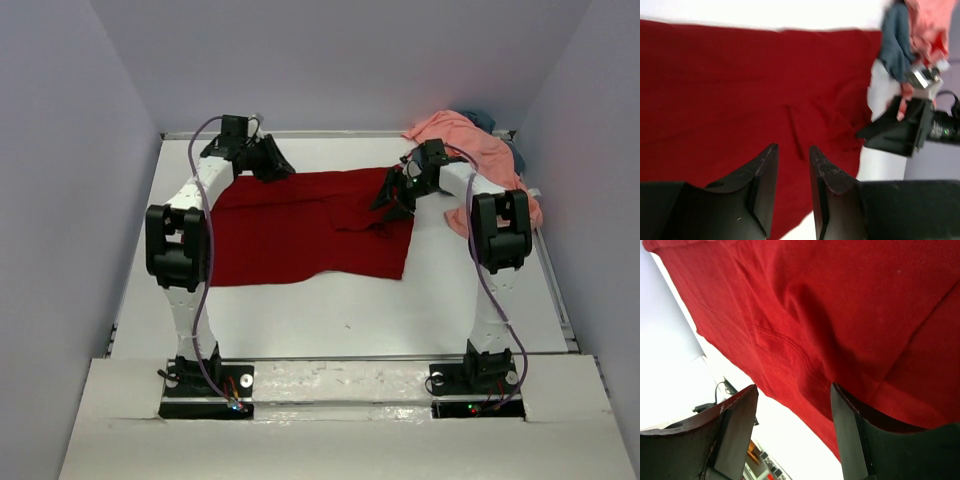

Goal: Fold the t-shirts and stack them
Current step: Fold the flattened tshirt in 1/3 of the way

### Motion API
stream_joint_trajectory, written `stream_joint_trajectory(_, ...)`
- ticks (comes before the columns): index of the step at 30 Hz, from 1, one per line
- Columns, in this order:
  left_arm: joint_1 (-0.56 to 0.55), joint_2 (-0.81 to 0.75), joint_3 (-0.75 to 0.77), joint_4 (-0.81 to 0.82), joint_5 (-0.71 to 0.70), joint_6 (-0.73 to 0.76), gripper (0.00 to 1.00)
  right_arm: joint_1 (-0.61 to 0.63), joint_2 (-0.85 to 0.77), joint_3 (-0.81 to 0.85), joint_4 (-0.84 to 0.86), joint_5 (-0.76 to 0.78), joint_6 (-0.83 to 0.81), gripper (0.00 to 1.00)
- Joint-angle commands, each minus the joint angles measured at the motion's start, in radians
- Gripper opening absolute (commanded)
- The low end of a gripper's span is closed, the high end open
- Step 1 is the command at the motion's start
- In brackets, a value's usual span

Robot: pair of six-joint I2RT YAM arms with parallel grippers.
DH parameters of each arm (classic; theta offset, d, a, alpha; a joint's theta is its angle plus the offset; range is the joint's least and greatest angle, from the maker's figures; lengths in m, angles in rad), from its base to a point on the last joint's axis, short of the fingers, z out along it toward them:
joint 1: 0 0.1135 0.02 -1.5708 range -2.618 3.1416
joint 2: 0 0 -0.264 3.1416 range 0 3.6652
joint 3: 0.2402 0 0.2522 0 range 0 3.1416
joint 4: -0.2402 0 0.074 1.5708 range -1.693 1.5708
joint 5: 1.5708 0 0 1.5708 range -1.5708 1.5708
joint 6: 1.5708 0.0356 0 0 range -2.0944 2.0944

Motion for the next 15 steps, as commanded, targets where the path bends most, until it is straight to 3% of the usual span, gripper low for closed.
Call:
stream_joint_trajectory(1,-0.06,-0.083,0.033,0.033,0.082,-0.036,0.4,-0.011,-0.088,-0.027,0.083,-0.015,0.033,0.65)
stream_joint_trajectory(15,-0.275,-0.029,-0.007,0.045,0.095,-0.063,0.4,-0.03,-0.203,-0.203,0.12,0.08,0.07,0.65)
